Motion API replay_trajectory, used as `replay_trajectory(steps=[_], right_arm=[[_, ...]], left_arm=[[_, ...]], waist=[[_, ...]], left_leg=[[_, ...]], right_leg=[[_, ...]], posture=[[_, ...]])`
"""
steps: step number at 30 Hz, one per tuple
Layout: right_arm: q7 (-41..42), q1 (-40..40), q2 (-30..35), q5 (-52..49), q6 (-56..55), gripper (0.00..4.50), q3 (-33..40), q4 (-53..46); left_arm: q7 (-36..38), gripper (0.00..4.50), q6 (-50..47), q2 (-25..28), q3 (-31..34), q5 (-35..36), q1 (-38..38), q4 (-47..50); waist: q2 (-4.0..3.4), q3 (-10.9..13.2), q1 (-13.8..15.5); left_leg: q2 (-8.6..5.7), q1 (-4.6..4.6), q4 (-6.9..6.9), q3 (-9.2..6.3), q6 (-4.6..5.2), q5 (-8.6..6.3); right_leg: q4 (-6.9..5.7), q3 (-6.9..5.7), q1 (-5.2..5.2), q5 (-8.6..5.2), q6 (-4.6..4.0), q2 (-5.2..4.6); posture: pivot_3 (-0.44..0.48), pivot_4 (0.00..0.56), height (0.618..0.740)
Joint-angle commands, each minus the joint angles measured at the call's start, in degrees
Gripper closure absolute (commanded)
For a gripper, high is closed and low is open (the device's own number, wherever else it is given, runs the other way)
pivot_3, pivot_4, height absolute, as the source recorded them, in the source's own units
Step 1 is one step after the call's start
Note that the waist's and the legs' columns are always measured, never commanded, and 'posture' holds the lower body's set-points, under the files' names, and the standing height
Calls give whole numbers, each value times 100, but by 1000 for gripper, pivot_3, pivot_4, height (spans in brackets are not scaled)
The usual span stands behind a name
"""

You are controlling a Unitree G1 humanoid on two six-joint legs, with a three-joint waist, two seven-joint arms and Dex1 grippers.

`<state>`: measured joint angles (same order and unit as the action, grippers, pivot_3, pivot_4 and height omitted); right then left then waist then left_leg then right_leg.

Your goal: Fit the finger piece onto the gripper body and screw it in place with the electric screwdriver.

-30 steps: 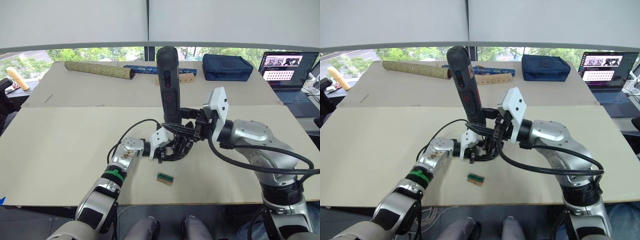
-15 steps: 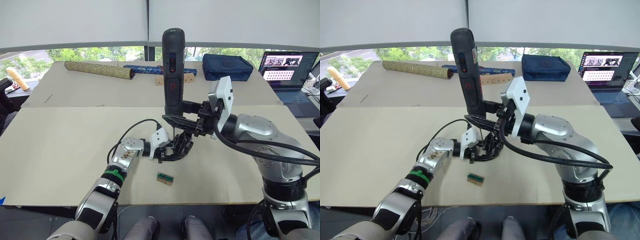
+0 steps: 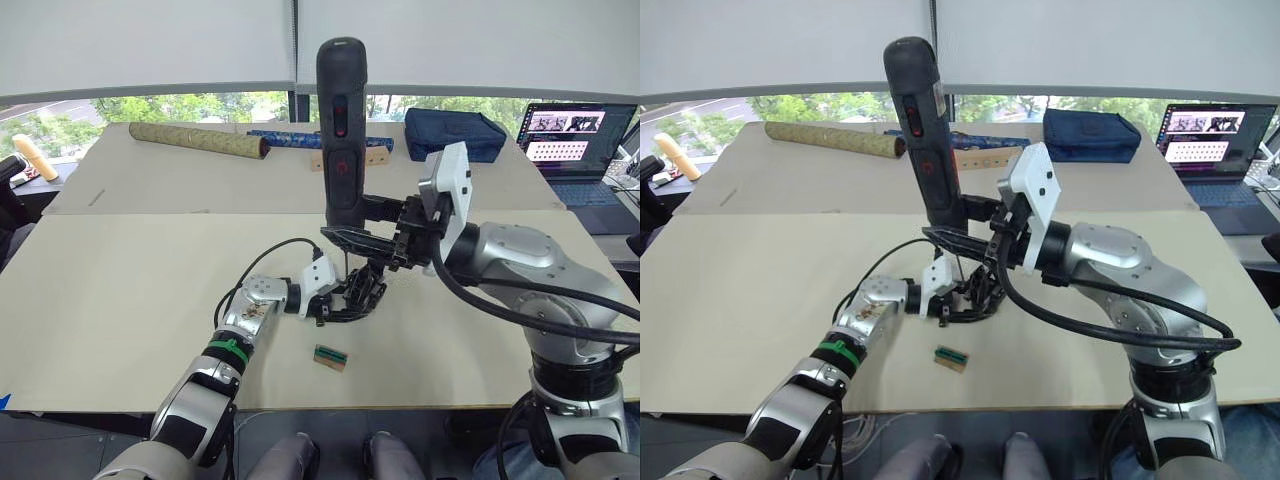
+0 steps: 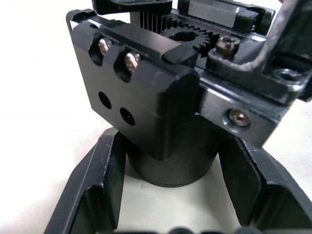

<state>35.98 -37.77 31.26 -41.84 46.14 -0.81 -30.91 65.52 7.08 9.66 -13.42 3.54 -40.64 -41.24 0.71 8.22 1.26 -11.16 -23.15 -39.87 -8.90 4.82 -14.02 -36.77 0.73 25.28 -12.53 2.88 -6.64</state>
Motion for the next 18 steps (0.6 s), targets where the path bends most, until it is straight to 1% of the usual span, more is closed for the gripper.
replay_trajectory(steps=[1,6,18], right_arm=[[55,-159,86,-75,-139,2588,188,-212],[134,-138,116,-107,-161,2588,181,-205],[131,132,-48,82,-343,2588,84,-124]], left_arm=[[-33,2216,50,-64,3,3,-90,-26],[-44,2216,61,-76,13,0,-116,-59],[-32,2216,34,-62,14,7,-101,-17]], waist=[[0,0,0],[0,0,-1],[0,0,1]], left_leg=[[0,0,0,0,0,0],[0,0,0,0,0,0],[0,0,-1,0,0,0]], right_leg=[[0,0,0,0,0,0],[-1,0,0,0,0,0],[-1,0,0,0,0,0]], posture=[[0,150,740],[0,150,740],[0,150,740]])
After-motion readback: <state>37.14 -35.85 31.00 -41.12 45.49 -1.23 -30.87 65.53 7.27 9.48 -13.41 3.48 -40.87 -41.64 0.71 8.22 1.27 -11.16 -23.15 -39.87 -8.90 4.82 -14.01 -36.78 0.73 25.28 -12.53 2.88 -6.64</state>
